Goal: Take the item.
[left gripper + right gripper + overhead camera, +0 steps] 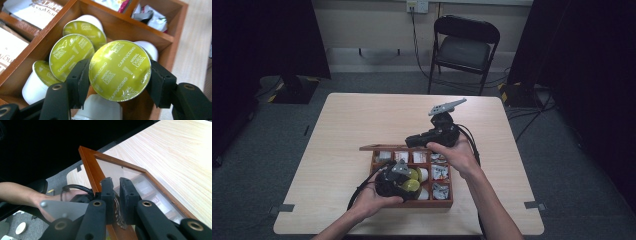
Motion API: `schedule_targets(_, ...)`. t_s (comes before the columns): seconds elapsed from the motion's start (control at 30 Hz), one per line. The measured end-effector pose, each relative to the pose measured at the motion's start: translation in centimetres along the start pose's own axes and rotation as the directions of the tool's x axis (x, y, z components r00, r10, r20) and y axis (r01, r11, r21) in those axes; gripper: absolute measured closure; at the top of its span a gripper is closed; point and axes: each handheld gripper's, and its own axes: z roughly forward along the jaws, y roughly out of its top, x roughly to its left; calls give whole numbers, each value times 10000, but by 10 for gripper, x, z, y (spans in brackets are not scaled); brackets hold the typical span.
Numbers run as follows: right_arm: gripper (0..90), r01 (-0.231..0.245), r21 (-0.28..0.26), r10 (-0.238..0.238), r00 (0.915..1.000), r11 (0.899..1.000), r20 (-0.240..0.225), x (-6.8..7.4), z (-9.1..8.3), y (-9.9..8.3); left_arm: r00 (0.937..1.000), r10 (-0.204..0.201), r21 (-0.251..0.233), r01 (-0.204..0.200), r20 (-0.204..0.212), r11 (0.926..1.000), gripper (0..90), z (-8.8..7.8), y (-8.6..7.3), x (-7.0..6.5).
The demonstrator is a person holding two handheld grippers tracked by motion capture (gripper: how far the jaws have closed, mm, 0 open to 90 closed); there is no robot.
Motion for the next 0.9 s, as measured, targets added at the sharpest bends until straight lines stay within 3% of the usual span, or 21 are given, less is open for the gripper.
schedule_targets(0.1,826,10,4,-10,10000,10000,8,0,0,0,9999,129,38,-128,-41,9999,404,-3,-1,-5)
schedule_targets(0.13,826,14,6,-14,10000,10000,11,0,0,0,10000,-33,-125,33,-4,9999,404,-3,-1,-7)
schedule_targets(0.43,826,24,5,-24,10000,10000,20,0,0,0,10000,87,-558,-86,29,9984,404,-15,-4,-13)
schedule_targets(0.7,826,17,5,-17,10000,10000,27,0,0,0,10000,-48,-812,44,-49,9967,405,-31,-8,-11)
schedule_targets(0.73,826,21,1,-21,10000,10000,36,0,0,0,9999,-111,-1010,115,46,9948,404,-39,-8,-8)
schedule_targets(0.77,826,20,5,-20,10000,10000,45,1,0,0,9999,-35,-1028,21,-139,9947,405,-40,-8,-7)
schedule_targets(0.9,826,16,8,-16,10000,10000,50,1,0,0,10000,41,-1003,-46,-45,9949,404,-46,-8,-7)
